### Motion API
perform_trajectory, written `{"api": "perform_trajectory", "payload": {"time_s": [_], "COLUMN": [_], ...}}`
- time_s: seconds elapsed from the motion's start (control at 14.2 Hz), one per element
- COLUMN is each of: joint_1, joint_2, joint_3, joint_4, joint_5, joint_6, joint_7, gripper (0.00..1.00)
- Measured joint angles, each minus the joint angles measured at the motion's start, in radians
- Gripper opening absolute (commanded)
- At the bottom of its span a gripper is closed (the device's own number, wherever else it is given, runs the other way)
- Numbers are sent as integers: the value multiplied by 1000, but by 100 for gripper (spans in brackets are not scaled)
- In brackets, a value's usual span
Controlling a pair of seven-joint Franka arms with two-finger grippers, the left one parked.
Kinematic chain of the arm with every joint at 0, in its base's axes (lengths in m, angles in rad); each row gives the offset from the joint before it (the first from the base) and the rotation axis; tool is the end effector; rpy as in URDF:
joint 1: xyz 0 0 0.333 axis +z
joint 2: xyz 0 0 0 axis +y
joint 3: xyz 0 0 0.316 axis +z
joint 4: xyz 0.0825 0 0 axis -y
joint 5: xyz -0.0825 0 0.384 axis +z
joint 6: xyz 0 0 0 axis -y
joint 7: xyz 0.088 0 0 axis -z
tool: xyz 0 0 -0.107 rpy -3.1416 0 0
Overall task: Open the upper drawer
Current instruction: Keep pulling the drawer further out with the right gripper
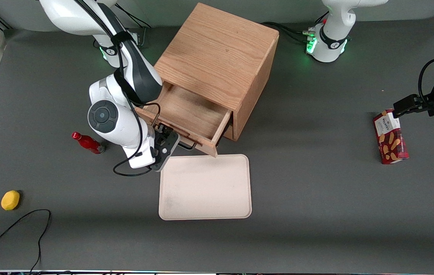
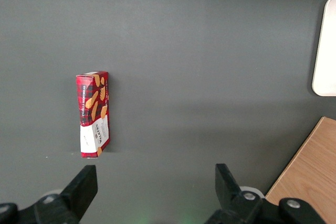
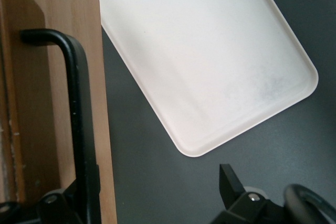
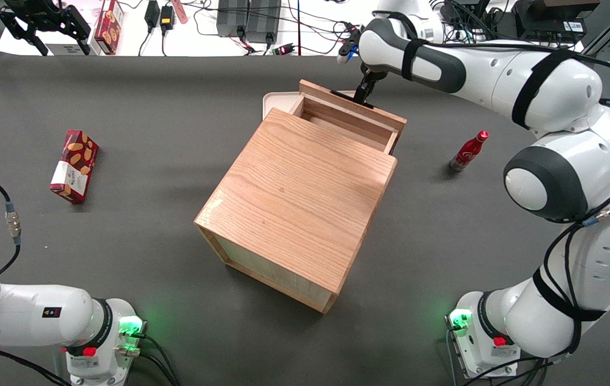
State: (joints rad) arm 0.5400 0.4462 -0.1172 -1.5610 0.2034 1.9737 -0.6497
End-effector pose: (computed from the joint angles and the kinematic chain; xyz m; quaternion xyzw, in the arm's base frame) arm 0.6089 0.2996 0.3873 -0.8754 -0.4785 0.0069 0.0688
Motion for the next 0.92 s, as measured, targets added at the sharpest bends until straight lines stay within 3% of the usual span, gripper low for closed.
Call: {"api": "perform_trajectory", "payload": {"time_s": [0.92], "joint_1": [-38], "joint_2": [16], "joint_3": [0], "joint_4": [26], "joint_5": [22], "joint_6": [6], "joint_7": [-30], "gripper": [100]}}
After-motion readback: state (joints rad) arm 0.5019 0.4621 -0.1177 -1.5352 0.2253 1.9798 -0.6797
